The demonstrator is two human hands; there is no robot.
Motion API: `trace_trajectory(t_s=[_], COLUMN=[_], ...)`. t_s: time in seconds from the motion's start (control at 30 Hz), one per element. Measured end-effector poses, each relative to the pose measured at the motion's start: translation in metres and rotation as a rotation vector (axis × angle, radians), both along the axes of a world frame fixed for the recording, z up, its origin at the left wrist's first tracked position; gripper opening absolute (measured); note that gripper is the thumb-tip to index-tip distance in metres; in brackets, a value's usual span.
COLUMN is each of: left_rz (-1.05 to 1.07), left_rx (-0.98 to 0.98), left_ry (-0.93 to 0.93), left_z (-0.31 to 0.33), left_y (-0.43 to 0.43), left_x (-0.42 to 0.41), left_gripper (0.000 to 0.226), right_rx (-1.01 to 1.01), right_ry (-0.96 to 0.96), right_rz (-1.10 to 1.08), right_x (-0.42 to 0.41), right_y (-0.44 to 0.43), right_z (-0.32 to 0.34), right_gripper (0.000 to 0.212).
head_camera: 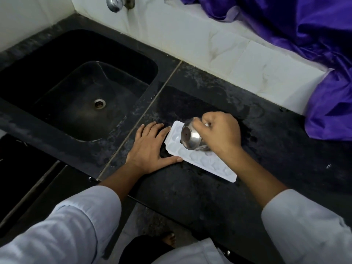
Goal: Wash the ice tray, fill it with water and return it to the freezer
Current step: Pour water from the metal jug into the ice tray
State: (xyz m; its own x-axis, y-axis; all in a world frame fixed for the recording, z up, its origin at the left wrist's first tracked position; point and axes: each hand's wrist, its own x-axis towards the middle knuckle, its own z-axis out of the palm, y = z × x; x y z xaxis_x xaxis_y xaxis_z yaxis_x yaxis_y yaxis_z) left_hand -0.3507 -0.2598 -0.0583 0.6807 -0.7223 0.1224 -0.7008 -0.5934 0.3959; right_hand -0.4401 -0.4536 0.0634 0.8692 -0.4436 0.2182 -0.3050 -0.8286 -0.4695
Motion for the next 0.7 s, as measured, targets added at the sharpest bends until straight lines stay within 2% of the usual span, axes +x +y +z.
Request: trace_trajectory(t_s=[0.1, 0.2, 0.3, 0.47, 0.7], left_rz=[-0.002, -0.006, -0.008, -0.013, -0.013], left_rx=[0.003, 0.001, 0.003, 0.013, -0.014], left_ry=[0.002, 0.003, 0.005, 0.003, -0.006], left_z=[0.001, 0.002, 0.003, 0.003, 0.000], left_y=[0.001, 0.000, 0.000, 0.000, 0.000], left_x=[0.000, 0.000, -0.001, -0.001, -0.001], left_gripper=[0.113, 0.113, 0.113, 0.110, 0.107], right_rx=[0.406, 0.865, 1.173, 1.326, 1.235], right_ry=[-0.171, -0.307, -0.433, -0.536, -0.512], right_rz=[-0.080, -0.294, -0.372, -0.356, -0.327], right_x=[-0.013, -0.028, -0.039, -0.042, -0.026], right_y=[-0.021, -0.031, -0.040, -0.054, -0.069], right_z=[-0.004, 0.000, 0.007, 0.016, 0.009], right_gripper=[0.056, 0.043, 0.036, 0.041, 0.037])
